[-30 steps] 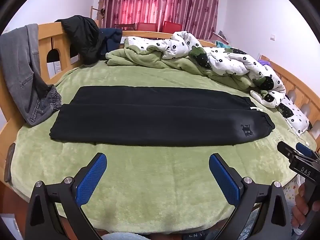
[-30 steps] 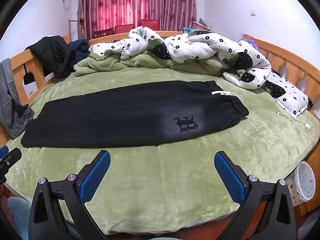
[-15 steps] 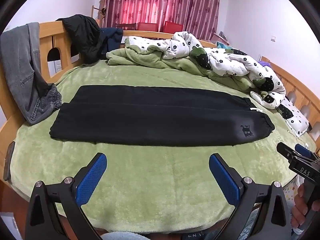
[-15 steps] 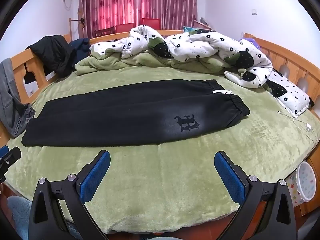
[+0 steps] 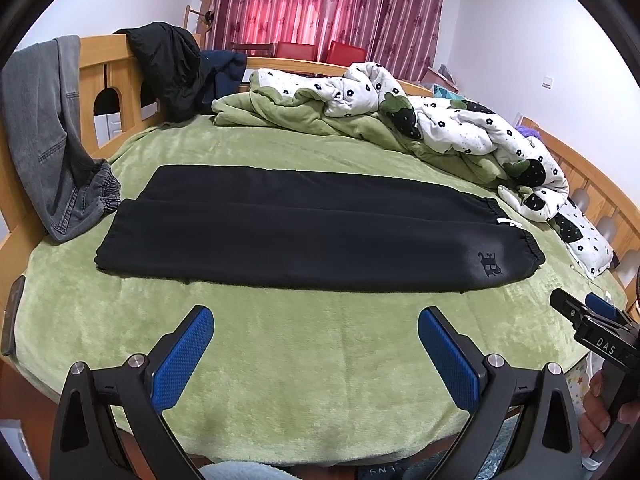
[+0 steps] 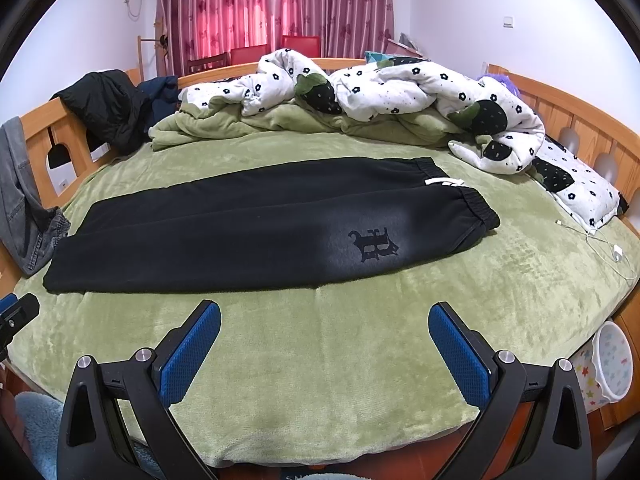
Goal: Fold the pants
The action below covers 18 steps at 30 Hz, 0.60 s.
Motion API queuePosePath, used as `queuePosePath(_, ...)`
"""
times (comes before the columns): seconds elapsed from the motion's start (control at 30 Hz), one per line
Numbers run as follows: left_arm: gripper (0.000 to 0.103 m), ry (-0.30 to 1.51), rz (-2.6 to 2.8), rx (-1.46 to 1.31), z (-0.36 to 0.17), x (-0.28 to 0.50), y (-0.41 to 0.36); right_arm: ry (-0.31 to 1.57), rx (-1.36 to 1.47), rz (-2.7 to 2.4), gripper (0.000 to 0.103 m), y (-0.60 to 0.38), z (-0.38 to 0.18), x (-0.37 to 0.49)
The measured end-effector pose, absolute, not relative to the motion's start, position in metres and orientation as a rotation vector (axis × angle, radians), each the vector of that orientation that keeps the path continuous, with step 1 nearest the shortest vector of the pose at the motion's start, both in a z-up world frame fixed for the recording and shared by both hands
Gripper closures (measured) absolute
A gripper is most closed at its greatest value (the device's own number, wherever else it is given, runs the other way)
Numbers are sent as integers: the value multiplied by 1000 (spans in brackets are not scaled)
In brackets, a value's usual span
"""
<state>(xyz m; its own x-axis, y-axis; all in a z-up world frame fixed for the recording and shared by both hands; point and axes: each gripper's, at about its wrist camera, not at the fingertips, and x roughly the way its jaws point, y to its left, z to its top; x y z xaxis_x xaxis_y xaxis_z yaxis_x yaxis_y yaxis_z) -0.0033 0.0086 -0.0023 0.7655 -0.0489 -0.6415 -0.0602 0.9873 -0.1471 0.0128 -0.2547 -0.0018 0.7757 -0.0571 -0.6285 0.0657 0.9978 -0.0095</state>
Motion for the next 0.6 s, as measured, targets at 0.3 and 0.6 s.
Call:
queuePosePath(0.3, 0, 699, 5, -164, -3, -3, 9, 681, 15, -65, 1, -256, -2, 13)
queuePosePath(0.6, 0, 701, 5, -164, -3, -3, 10, 682, 16, -64, 1, -256, -2, 13)
